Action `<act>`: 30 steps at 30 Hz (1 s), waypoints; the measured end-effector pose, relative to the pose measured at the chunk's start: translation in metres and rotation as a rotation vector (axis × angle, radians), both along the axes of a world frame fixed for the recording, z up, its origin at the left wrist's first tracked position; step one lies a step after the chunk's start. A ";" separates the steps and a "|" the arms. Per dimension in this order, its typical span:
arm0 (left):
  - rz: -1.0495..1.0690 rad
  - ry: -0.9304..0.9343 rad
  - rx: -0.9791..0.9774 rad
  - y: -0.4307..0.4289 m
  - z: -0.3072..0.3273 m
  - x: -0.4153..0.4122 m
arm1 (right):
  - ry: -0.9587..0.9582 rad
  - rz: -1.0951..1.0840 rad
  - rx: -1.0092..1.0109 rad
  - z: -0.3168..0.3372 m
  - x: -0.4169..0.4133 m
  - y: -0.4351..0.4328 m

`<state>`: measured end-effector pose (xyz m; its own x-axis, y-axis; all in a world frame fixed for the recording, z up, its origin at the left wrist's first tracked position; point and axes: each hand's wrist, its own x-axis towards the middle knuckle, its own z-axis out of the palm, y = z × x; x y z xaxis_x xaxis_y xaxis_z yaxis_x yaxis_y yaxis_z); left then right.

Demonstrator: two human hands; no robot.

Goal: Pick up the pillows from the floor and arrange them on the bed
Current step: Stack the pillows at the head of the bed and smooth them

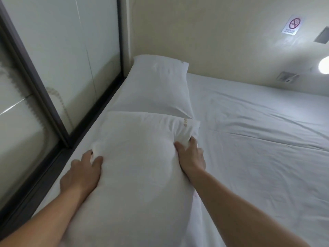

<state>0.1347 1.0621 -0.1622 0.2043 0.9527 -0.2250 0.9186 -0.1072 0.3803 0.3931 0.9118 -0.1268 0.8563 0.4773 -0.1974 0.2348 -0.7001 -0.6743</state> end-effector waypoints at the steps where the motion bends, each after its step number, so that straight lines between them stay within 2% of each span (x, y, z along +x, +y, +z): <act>1: 0.010 0.051 -0.039 -0.005 -0.004 0.000 | 0.036 0.014 -0.065 -0.004 0.000 -0.007; 3: 0.069 0.137 -0.040 -0.016 0.001 0.009 | 0.102 0.025 -0.217 -0.008 0.002 -0.018; 5: 0.072 0.153 0.150 -0.017 0.018 0.030 | -0.026 0.014 -0.317 -0.002 0.003 -0.012; 7: -0.100 -0.010 0.328 -0.015 0.042 0.068 | -0.309 0.132 -0.156 0.004 -0.002 0.008; 9: -0.348 -0.088 0.320 -0.020 0.046 0.102 | -0.430 0.411 -0.029 0.003 -0.017 0.023; 11: -0.504 0.037 0.165 -0.042 0.020 0.102 | -0.325 0.570 -0.172 -0.018 -0.023 0.012; 13: -0.483 0.177 0.051 -0.057 -0.007 0.067 | -0.132 0.402 -0.378 -0.033 -0.011 -0.019; 15: -0.366 0.222 -0.021 -0.060 -0.008 0.025 | -0.002 0.167 -0.457 -0.024 -0.006 -0.049; 17: -0.237 0.218 0.010 -0.057 0.007 0.006 | -0.177 0.158 -0.276 -0.013 -0.016 -0.053; 19: -0.249 0.105 0.084 -0.079 0.025 -0.006 | -0.325 0.380 -0.015 0.001 -0.061 -0.055; 20: -0.304 0.067 0.099 -0.100 0.028 -0.014 | -0.370 0.537 0.012 0.000 -0.090 -0.062; 22: -0.390 0.139 0.056 -0.141 0.019 -0.043 | -0.388 0.738 -0.107 -0.018 -0.129 -0.086; 23: -0.381 0.220 0.016 -0.155 0.009 -0.065 | -0.368 0.723 -0.216 -0.027 -0.131 -0.101; 24: -0.318 0.276 -0.008 -0.160 0.001 -0.087 | -0.326 0.614 -0.288 -0.030 -0.126 -0.110; 26: -0.190 0.334 -0.019 -0.147 -0.001 -0.116 | -0.261 0.384 -0.328 -0.022 -0.115 -0.110; 28: -0.177 0.253 0.011 -0.141 0.001 -0.114 | -0.431 0.376 -0.169 -0.014 -0.132 -0.105; 30: -0.230 0.148 0.059 -0.155 -0.003 -0.108 | -0.533 0.574 0.010 -0.019 -0.173 -0.109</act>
<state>0.0268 0.9072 -0.1649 0.3856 0.8976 -0.2136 0.9127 -0.3371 0.2308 0.2198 0.8027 -0.1463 0.4532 0.8736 0.1775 0.8521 -0.3660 -0.3742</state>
